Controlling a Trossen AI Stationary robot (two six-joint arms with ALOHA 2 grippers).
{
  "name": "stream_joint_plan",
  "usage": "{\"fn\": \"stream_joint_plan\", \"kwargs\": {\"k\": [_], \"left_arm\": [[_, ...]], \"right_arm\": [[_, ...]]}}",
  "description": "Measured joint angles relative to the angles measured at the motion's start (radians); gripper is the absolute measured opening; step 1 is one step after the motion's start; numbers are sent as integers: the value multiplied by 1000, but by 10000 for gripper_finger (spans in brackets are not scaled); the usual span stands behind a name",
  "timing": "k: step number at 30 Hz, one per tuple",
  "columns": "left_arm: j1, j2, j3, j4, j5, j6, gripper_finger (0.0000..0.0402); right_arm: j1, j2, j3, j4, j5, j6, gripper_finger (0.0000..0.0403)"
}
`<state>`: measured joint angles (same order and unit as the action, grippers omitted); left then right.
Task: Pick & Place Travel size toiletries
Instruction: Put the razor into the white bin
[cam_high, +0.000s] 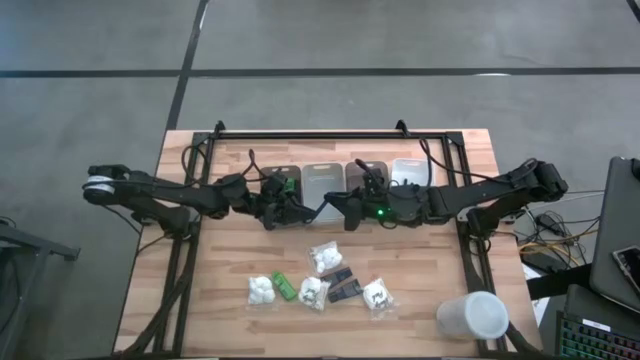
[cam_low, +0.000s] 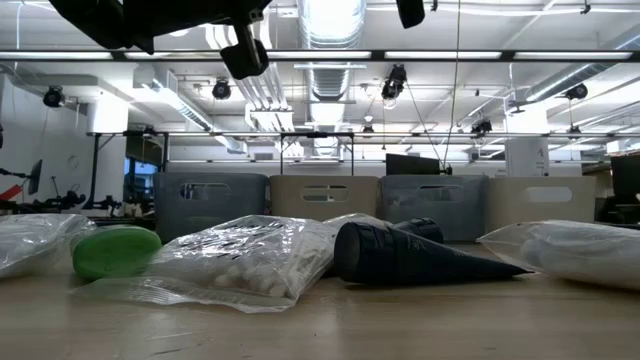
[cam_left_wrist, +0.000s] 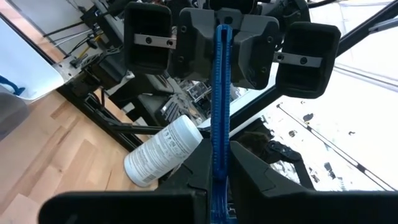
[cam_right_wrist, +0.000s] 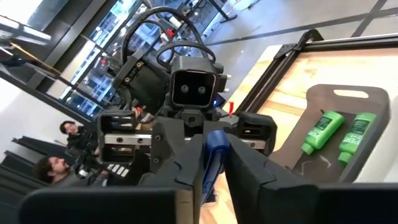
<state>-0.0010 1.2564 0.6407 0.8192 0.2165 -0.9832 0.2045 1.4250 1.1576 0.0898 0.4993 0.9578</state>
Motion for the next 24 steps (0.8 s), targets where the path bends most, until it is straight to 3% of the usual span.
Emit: {"fn": "stream_joint_plan", "kwargs": {"k": [7, 16, 24], "left_arm": [[0, 0, 0, 0, 0, 15, 40], [-1, -2, 1, 19, -89, 18, 95], [-2, -1, 1, 7, -91, 14, 134]], "right_arm": [[0, 0, 0, -1, -3, -22, 33], [-1, 2, -1, -106, -1, -46, 37], [-1, 1, -1, -212, 25, -6, 38]]}}
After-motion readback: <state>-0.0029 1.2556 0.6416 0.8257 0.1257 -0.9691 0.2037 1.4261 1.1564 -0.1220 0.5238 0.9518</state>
